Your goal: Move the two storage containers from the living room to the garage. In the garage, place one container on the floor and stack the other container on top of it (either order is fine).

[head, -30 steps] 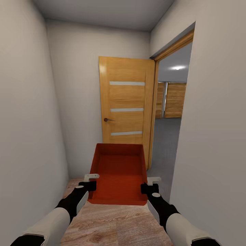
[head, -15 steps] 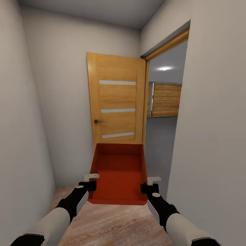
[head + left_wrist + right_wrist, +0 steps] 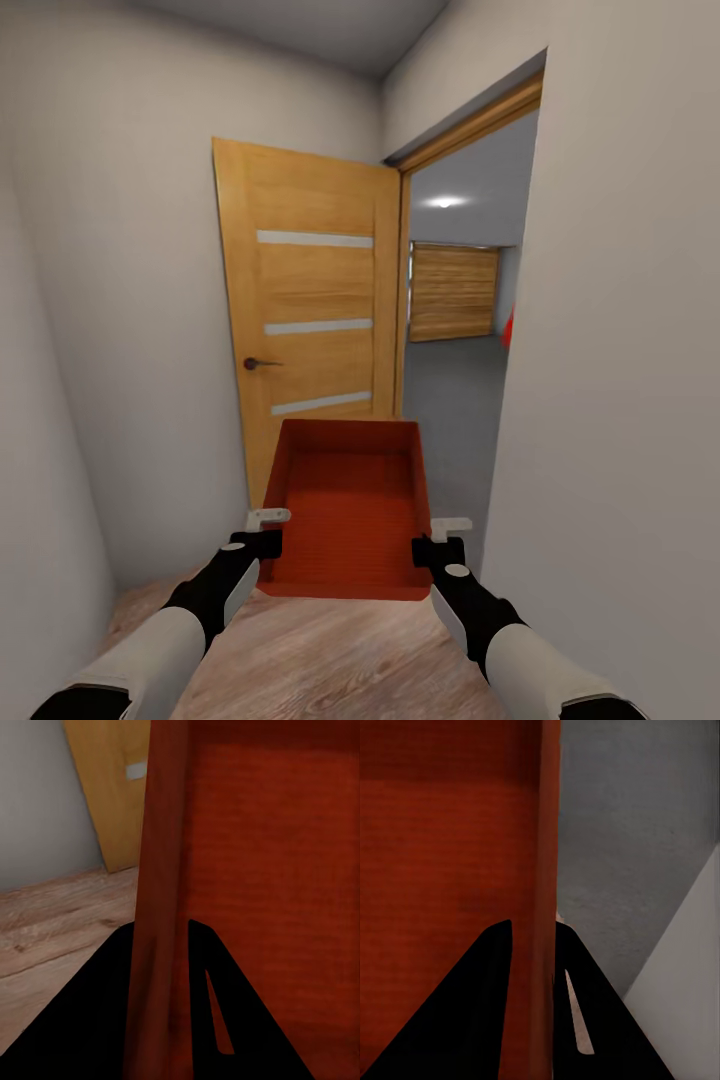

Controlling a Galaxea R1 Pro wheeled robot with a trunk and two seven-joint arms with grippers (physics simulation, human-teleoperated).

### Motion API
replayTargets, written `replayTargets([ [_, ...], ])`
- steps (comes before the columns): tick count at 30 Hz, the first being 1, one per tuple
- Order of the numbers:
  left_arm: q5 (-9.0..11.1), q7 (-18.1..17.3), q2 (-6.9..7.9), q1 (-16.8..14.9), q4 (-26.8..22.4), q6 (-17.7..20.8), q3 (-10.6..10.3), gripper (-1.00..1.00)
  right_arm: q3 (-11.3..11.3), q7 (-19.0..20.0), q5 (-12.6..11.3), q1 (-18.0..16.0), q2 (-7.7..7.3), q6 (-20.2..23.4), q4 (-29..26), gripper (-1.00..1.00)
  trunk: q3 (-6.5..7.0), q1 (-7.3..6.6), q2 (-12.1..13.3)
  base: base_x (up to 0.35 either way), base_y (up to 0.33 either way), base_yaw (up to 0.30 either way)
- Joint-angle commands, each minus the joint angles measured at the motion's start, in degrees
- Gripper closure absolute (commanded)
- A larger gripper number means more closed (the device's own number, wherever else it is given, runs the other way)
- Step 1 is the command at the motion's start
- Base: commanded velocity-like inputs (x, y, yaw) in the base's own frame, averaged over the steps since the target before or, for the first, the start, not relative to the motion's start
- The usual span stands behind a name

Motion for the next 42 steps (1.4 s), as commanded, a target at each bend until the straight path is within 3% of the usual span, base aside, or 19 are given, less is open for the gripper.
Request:
replayTargets([
  [1, 0.09, 0.6, 0.51, -0.05, -0.4, 0.15, 1.19, 1.0, -0.59, -0.51, -0.46, -0.05, -1.22, -0.05, 0.22, 1.0, -0.08, 0.03, -0.05, 0.244, 0.236, -0.247],
  [22, 0.09, 0.6, 0.46, -0.04, -0.48, 0.15, 1.19, 1.0, -0.59, -0.51, -0.46, -0.07, -1.14, -0.05, 0.27, 1.0, -0.08, 0.03, -0.05, 0.235, 0.221, -0.247],
  [32, 0.09, 0.6, 0.46, -0.04, -0.57, 0.07, 1.19, 1.0, -0.59, -0.5, -0.46, -0.05, -1.15, -0.05, 0.27, 1.0, -0.08, 0.03, -0.05, 0.02, 0.017, -0.242],
  [42, 0.09, 0.6, 0.46, -0.05, -0.56, 0.09, 1.16, 1.0, -0.59, -0.51, -0.46, -0.06, -1.14, 0.16, 0.27, 1.0, -0.08, 0.03, -0.05, 0.001, 0.0, -0.024],
])
